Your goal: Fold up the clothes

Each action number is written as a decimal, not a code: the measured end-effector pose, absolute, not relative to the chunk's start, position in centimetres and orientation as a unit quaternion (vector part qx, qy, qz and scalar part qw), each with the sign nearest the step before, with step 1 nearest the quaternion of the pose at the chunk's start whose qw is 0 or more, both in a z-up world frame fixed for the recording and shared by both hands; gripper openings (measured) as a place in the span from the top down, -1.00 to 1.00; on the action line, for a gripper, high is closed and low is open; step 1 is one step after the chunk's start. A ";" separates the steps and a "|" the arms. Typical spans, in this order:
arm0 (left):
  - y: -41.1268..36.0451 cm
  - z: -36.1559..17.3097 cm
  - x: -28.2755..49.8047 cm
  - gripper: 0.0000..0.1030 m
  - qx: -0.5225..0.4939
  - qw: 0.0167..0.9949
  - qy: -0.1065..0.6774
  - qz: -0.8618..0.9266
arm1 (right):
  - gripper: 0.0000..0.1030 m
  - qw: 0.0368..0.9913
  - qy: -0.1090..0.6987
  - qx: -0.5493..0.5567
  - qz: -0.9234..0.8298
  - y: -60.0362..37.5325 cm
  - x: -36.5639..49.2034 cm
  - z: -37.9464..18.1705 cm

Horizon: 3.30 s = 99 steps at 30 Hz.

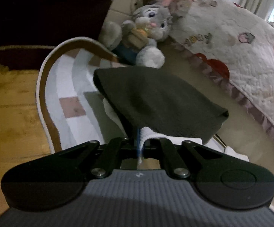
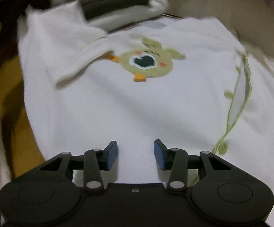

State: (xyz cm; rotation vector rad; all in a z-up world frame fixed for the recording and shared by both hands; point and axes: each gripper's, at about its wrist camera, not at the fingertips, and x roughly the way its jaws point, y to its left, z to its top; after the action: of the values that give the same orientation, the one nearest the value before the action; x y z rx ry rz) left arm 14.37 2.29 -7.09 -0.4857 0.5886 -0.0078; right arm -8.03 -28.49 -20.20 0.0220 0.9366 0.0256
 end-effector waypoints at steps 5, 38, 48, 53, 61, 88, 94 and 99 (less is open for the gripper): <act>3.6 -9.5 15.7 0.93 -0.293 0.893 0.343 -0.010 | 0.04 0.890 0.456 0.031 0.011 -29.3 -8.6 -19.6; 5.4 -12.8 18.2 0.96 -0.332 0.854 0.399 -0.009 | 0.87 0.714 0.555 0.399 0.151 -28.4 -13.4 -20.9; 6.9 -15.8 19.5 0.87 -0.324 0.812 0.485 0.036 | 0.84 0.669 0.638 0.343 0.169 -27.5 -13.8 -22.5; 7.1 -13.8 17.7 0.39 -0.295 0.830 0.474 0.013 | 0.23 0.711 0.634 0.254 0.167 -25.9 -13.1 -20.0; 9.1 -12.0 15.0 -0.09 -0.282 0.842 0.460 -0.007 | -0.02 0.812 0.551 0.113 0.157 -25.4 -13.8 -13.3; -9.7 -10.8 7.1 -0.28 0.123 0.845 0.445 -0.270 | -0.16 0.844 0.534 0.040 0.007 -30.6 -7.9 -16.2; -16.1 -13.3 6.5 -0.29 0.259 0.796 0.456 -0.303 | -0.18 0.824 0.566 -0.011 0.037 -30.0 -11.2 -15.1; -16.7 -15.7 8.8 -0.63 0.258 0.781 0.491 -0.289 | -0.04 0.840 0.514 0.169 -0.040 -38.6 -13.6 -12.1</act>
State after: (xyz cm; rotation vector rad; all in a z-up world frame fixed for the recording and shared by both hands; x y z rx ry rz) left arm 8.79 -16.75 -15.71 0.5571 1.0606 -0.6236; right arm -13.55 -38.61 -12.15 0.3566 1.0854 -0.0843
